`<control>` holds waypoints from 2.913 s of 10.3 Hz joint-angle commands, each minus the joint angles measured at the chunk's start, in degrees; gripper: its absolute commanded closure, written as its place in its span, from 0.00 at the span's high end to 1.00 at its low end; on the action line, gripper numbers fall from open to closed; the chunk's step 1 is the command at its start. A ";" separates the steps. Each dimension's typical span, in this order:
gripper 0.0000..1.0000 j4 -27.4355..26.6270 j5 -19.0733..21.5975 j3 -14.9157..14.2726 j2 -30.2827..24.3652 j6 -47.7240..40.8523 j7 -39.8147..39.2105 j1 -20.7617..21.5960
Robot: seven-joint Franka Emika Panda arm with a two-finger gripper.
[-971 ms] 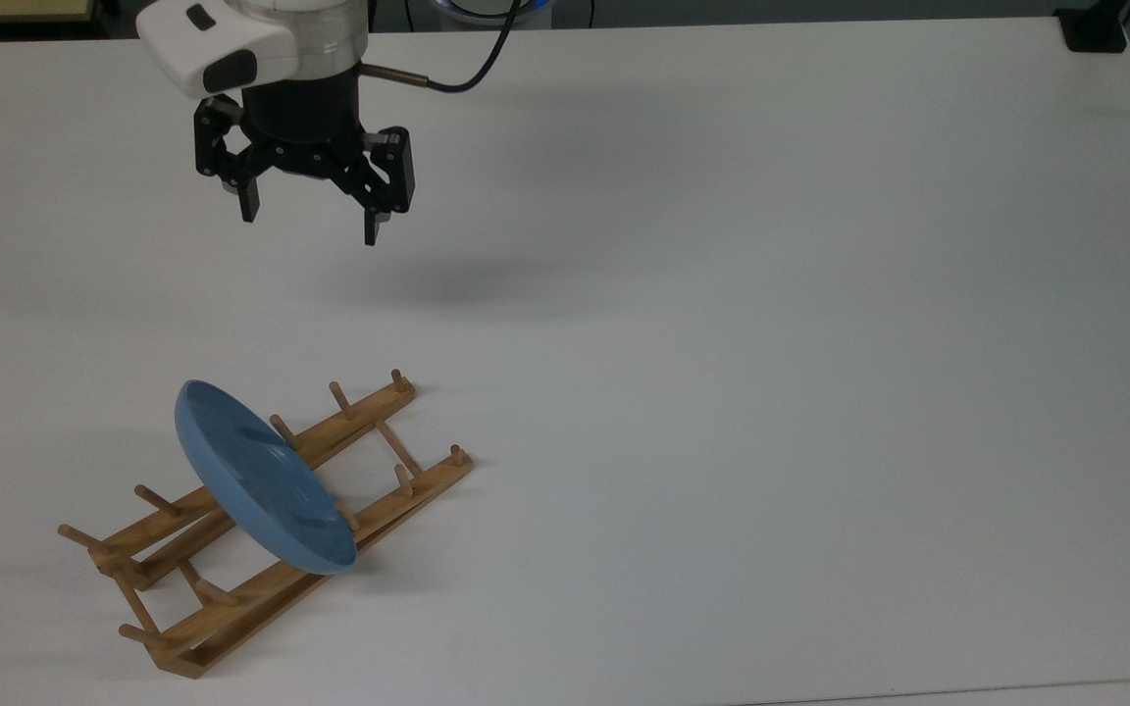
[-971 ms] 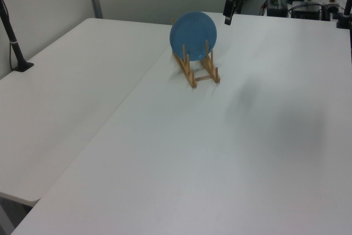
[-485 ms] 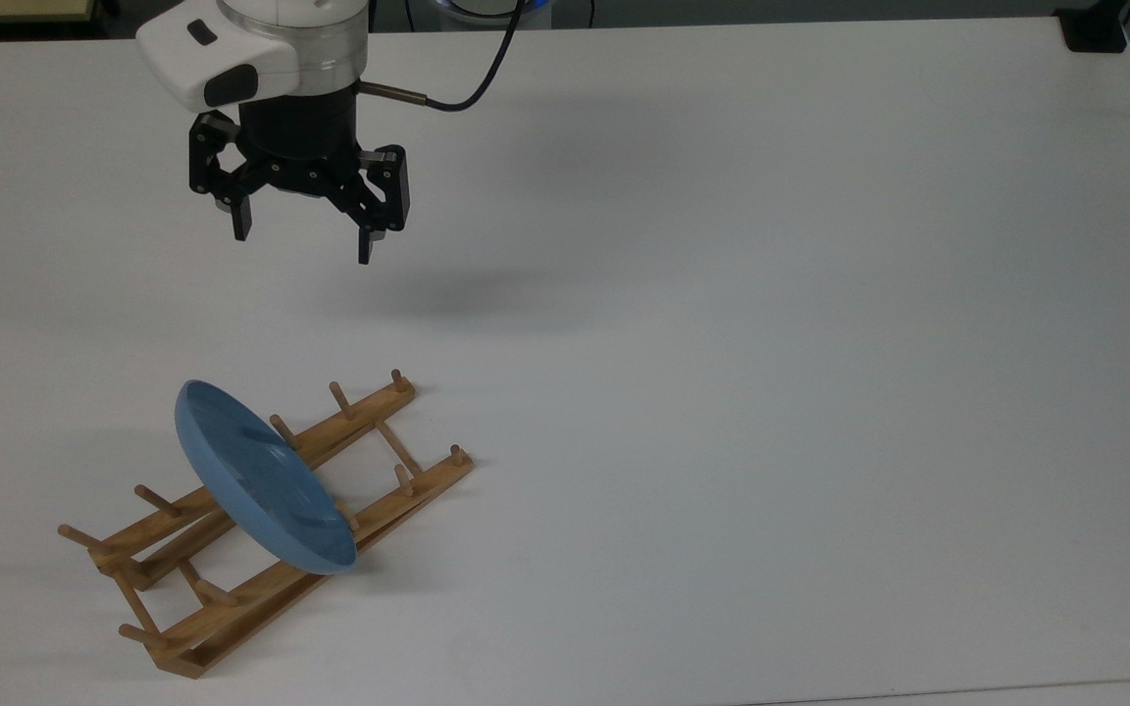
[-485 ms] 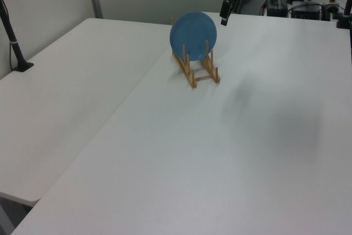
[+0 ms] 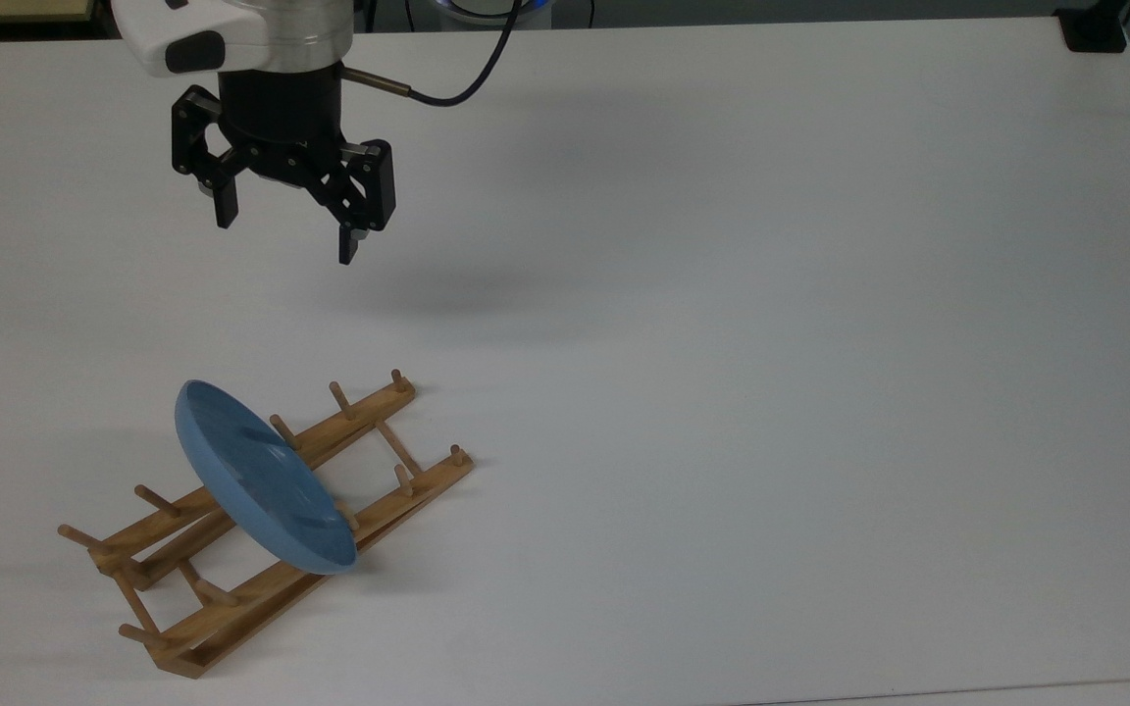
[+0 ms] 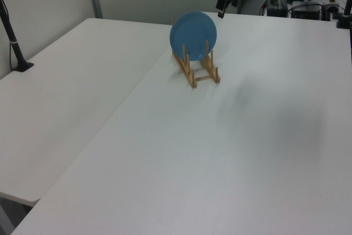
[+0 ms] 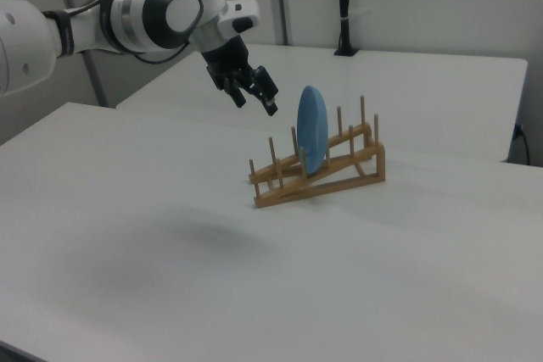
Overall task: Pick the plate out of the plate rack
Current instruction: 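Move the open gripper toward the blue plate's rim in the rack, then lower the gripper onto the plate rim and close on it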
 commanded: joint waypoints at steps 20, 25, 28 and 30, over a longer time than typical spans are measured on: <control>0.14 1.91 -15.55 -5.28 12.11 26.07 2.19 -0.91; 0.04 2.00 -15.55 -5.19 12.29 26.25 1.92 -0.99; 0.00 2.09 -15.64 -5.19 11.76 26.16 1.75 -0.99; 0.00 2.09 -15.64 -5.19 10.89 26.16 1.66 -1.08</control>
